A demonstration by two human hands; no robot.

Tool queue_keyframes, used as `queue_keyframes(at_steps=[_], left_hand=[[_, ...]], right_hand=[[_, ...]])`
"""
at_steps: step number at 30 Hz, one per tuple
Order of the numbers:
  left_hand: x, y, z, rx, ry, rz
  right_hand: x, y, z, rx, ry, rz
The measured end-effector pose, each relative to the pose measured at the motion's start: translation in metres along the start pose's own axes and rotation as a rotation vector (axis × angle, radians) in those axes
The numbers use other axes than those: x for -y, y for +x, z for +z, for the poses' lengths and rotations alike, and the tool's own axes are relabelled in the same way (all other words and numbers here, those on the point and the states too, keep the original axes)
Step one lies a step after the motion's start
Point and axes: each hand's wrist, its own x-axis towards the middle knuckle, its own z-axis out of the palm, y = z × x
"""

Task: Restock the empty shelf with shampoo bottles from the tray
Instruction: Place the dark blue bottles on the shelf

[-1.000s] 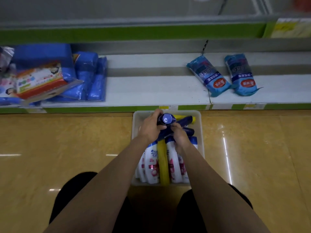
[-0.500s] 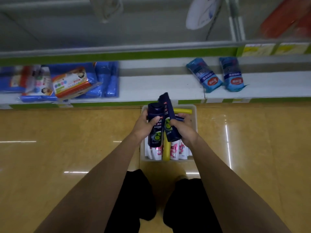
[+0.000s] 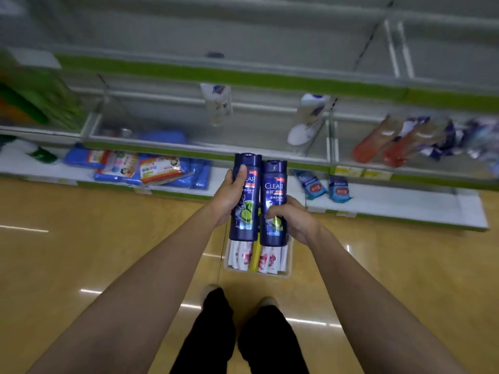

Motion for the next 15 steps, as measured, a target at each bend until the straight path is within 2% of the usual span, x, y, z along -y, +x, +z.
queue_keyframes(at_steps=[5,8,15], left_hand=[[-0.069,-0.04,-0.002,-0.039,-0.025,0.07],[-0.108,-0.064,-0.006,-0.033,-0.007,0.114],[-0.187,-0.107,-0.024,-0.019,0.068,0.352]], right_hand=[[0.064,-0.053,0.013,0.069,-0.011,-0.156],[0.1,-0.08,0.024,0.05,-0.005,-0.237],[0.176,-0.127,0.057,0.069,-0.045,-0.44]])
